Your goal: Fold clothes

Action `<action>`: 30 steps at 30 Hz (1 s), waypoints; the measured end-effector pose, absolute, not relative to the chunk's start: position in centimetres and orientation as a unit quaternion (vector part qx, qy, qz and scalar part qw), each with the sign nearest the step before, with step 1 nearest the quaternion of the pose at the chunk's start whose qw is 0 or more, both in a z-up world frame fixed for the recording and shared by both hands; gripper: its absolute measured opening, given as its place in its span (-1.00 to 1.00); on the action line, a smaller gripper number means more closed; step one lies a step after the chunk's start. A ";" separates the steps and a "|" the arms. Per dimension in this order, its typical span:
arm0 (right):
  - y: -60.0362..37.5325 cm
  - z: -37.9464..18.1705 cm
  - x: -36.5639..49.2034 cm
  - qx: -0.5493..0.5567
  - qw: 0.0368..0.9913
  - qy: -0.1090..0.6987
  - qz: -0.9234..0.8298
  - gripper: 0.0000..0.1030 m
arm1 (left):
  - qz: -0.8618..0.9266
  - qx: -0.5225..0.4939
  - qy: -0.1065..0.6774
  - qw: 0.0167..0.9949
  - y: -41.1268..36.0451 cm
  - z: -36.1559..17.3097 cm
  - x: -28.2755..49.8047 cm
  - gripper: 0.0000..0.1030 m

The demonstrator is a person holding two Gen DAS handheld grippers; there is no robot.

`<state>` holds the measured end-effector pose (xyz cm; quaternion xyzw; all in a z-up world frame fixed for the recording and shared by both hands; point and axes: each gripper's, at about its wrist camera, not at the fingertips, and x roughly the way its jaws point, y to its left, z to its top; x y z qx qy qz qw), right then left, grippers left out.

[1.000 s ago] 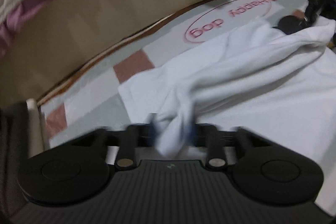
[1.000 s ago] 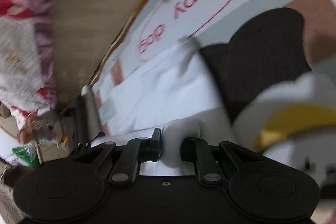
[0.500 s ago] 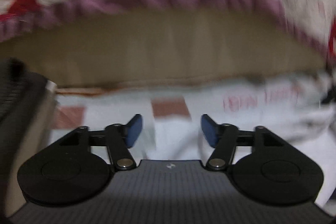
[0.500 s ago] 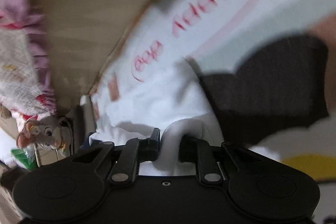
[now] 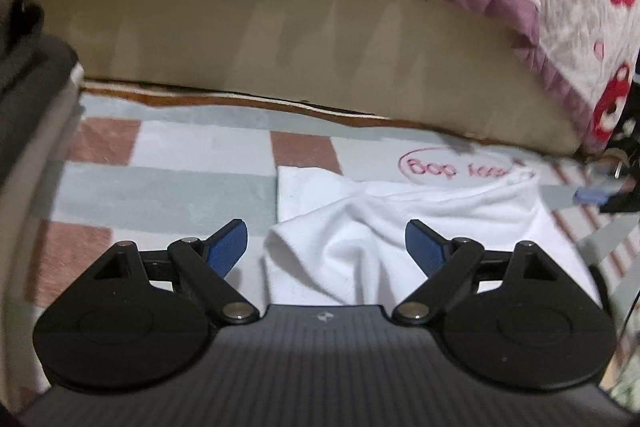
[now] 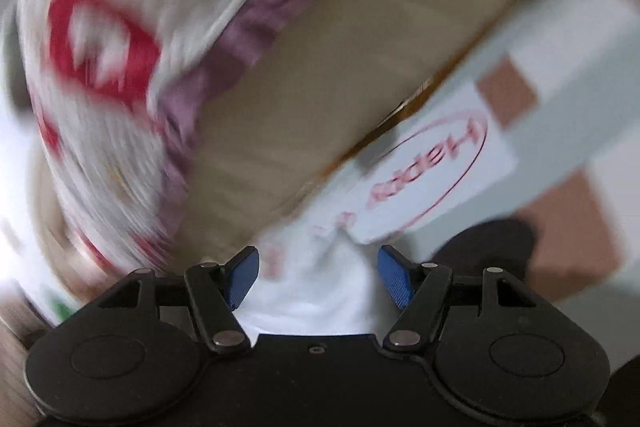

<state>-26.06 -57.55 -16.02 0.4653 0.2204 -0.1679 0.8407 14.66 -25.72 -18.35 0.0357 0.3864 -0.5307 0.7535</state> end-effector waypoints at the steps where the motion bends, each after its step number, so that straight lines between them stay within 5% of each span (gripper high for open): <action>1: -56.8 -15.8 -24.9 0.422 0.855 0.248 -0.171 0.37 | -0.530 0.027 0.399 0.748 -25.9 -18.9 15.0 0.67; 6: -54.1 -16.6 -20.8 0.310 0.888 0.300 -0.155 0.30 | -0.528 0.005 0.426 0.735 -26.6 -20.9 15.2 0.62; 8: -54.0 -17.2 -19.2 0.289 0.889 0.313 -0.167 0.30 | -0.531 0.005 0.420 0.736 -27.0 -21.1 15.1 0.23; 9: -54.2 -17.6 -18.5 0.280 0.887 0.319 -0.180 0.30 | -0.532 0.005 0.417 0.737 -27.2 -21.2 15.0 -0.52; 10: -54.0 -17.7 -18.2 0.272 0.892 0.312 -0.182 0.30 | -0.541 0.011 0.421 0.728 -27.5 -21.3 14.8 -0.78; 12: -53.7 -17.7 -17.5 0.257 0.902 0.293 -0.185 0.31 | -0.549 0.034 0.416 0.724 -27.9 -20.8 14.2 -0.78; 14: -53.4 -17.8 -16.8 0.241 0.912 0.274 -0.187 -0.14 | -0.548 0.048 0.389 0.739 -27.6 -19.5 13.4 -0.78; 15: -53.3 -17.9 -16.5 0.233 0.917 0.264 -0.188 -0.59 | -0.549 0.047 0.378 0.744 -27.5 -18.9 13.2 -0.78; 16: -52.8 -17.5 -16.4 0.219 0.920 0.265 -0.187 -0.71 | -0.552 0.038 0.370 0.746 -27.2 -18.3 13.2 -0.78; 22: -52.9 -14.8 -17.5 0.193 0.924 0.243 -0.225 -0.80 | -0.572 0.020 0.321 0.755 -27.5 -16.3 13.0 -0.74; 30: -53.5 -16.6 -13.7 0.145 0.915 0.290 -0.242 -0.81 | -0.513 0.081 0.350 0.779 -29.3 -18.8 13.2 -0.72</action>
